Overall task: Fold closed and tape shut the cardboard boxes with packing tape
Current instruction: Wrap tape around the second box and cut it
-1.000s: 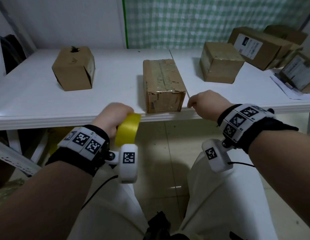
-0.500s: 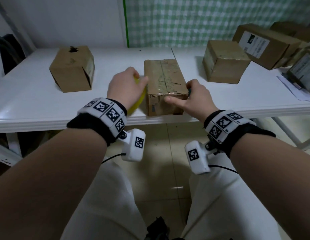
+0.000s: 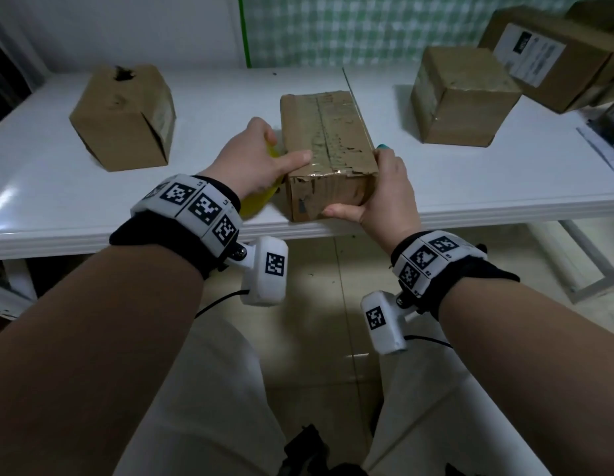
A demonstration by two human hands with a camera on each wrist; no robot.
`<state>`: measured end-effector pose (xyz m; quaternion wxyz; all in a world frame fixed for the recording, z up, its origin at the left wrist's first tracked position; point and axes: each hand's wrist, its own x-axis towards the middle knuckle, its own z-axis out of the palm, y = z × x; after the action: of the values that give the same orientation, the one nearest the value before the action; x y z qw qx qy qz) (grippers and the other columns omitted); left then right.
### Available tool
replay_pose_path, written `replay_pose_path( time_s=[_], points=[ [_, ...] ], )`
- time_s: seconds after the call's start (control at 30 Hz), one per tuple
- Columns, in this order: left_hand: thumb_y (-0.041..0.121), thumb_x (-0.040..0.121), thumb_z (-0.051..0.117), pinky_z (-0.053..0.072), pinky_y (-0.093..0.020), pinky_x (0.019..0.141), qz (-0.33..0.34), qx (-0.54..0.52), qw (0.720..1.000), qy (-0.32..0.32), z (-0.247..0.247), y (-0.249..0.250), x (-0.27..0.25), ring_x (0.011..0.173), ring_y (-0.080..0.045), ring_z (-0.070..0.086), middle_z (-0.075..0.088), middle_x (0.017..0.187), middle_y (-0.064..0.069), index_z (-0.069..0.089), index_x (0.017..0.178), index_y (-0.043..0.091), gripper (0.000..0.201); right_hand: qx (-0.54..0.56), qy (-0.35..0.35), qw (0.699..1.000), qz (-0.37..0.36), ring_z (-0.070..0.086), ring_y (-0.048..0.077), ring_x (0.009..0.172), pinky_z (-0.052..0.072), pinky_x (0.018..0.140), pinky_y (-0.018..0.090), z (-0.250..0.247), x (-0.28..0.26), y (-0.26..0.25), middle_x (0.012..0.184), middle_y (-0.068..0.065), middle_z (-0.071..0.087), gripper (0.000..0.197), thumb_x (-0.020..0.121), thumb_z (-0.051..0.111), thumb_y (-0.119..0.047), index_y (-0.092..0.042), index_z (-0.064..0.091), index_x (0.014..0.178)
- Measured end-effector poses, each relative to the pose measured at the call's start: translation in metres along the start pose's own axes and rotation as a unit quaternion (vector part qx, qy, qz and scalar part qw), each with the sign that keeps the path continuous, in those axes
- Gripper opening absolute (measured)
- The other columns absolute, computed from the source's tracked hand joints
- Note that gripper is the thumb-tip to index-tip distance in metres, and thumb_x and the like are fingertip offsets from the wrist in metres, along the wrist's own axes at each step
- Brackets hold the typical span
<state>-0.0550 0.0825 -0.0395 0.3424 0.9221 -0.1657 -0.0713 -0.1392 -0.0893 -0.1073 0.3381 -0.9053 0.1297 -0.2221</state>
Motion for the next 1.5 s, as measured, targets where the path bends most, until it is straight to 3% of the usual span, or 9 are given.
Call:
replay_pose_path(
  time_s=[0.17,0.37,0.57,0.73,0.93,1.07,1.17,1.3,1.5],
  points=[
    [0.052,0.082,0.063,0.042,-0.031,0.072,-0.009,-0.014,1.000,0.002,0.001,0.001,-0.004,0.091,-0.019,0.055,0.050,0.103,0.001,0.039,0.109,0.019,0.049,-0.055,-0.041,0.998,-0.013,0.049,0.025,0.110,0.041,0.090,0.032,-0.006,-0.001,0.000,0.121,0.011,0.045,0.100,0.050,0.089,-0.044,-0.007,0.038,0.128],
    [0.055,0.082,0.061,0.042,-0.034,0.077,-0.012,0.003,1.000,0.009,0.002,0.000,-0.004,0.089,-0.020,0.052,0.050,0.098,0.001,0.038,0.108,0.019,0.049,0.062,-0.016,0.996,0.056,0.054,0.018,0.107,0.050,0.090,0.036,-0.003,0.005,-0.011,0.115,0.003,0.054,0.099,0.043,0.071,-0.078,-0.015,0.041,0.114],
    [0.057,0.080,0.062,0.052,-0.044,0.085,-0.016,-0.010,1.000,-0.003,0.002,-0.001,-0.002,0.086,-0.023,0.061,0.048,0.086,0.009,0.039,0.109,0.020,0.052,0.057,0.019,0.996,0.072,0.054,0.018,0.108,0.050,0.092,0.038,0.005,0.001,-0.010,0.118,0.003,0.054,0.099,0.045,0.084,-0.061,-0.014,0.041,0.121],
    [0.058,0.080,0.061,0.054,-0.045,0.082,-0.019,-0.018,1.000,-0.012,0.002,-0.002,-0.002,0.087,-0.023,0.062,0.052,0.093,0.004,0.039,0.112,0.020,0.054,0.024,-0.009,0.998,0.055,0.051,0.019,0.111,0.047,0.094,0.035,-0.002,0.000,-0.009,0.120,0.005,0.051,0.097,0.049,0.088,-0.052,-0.012,0.041,0.123],
    [0.059,0.087,0.050,0.045,-0.032,0.080,-0.033,-0.022,0.999,-0.016,0.004,0.002,-0.001,0.092,-0.020,0.052,0.050,0.106,-0.001,0.039,0.125,0.017,0.057,0.024,-0.004,1.000,0.012,0.049,0.013,0.108,0.049,0.093,0.034,-0.027,0.006,-0.035,0.124,0.003,0.046,0.104,0.052,0.073,-0.073,-0.013,0.037,0.129],
    [0.053,0.096,0.037,0.039,-0.031,0.084,-0.042,-0.061,0.997,-0.033,0.006,0.005,-0.001,0.103,-0.020,0.048,0.048,0.115,-0.001,0.038,0.133,0.016,0.052,-0.118,-0.030,0.993,0.012,0.049,0.024,0.113,0.049,0.089,0.042,-0.034,0.015,-0.063,0.124,0.005,0.044,0.111,0.049,0.063,-0.085,-0.014,0.036,0.130],
    [0.049,0.096,0.037,0.044,-0.042,0.096,-0.052,-0.116,0.989,-0.070,0.001,0.008,-0.003,0.108,-0.030,0.053,0.052,0.121,-0.010,0.039,0.126,0.019,0.042,-0.192,-0.074,0.978,0.045,0.047,0.032,0.116,0.044,0.088,0.044,-0.030,0.020,-0.074,0.127,0.009,0.040,0.107,0.052,0.069,-0.078,-0.013,0.035,0.130],
    [0.029,0.095,0.052,0.051,-0.059,0.085,-0.081,-0.191,0.971,-0.121,-0.005,0.013,-0.007,0.094,-0.045,0.063,0.057,0.111,-0.024,0.038,0.114,0.022,0.025,-0.188,-0.099,0.974,0.074,0.043,0.034,0.116,0.042,0.088,0.043,-0.029,0.029,-0.076,0.129,0.010,0.036,0.096,0.059,0.073,-0.061,-0.013,0.033,0.131],
    [0.007,0.089,0.056,0.051,-0.064,0.078,-0.115,-0.224,0.960,-0.120,-0.007,0.016,0.003,0.076,-0.040,0.064,0.058,0.107,-0.030,0.035,0.110,0.019,0.032,-0.213,-0.069,0.969,0.104,0.040,0.035,0.119,0.041,0.095,0.049,-0.054,0.056,-0.038,0.131,0.009,0.037,0.084,0.064,0.073,-0.052,-0.015,0.035,0.130]
  ],
)
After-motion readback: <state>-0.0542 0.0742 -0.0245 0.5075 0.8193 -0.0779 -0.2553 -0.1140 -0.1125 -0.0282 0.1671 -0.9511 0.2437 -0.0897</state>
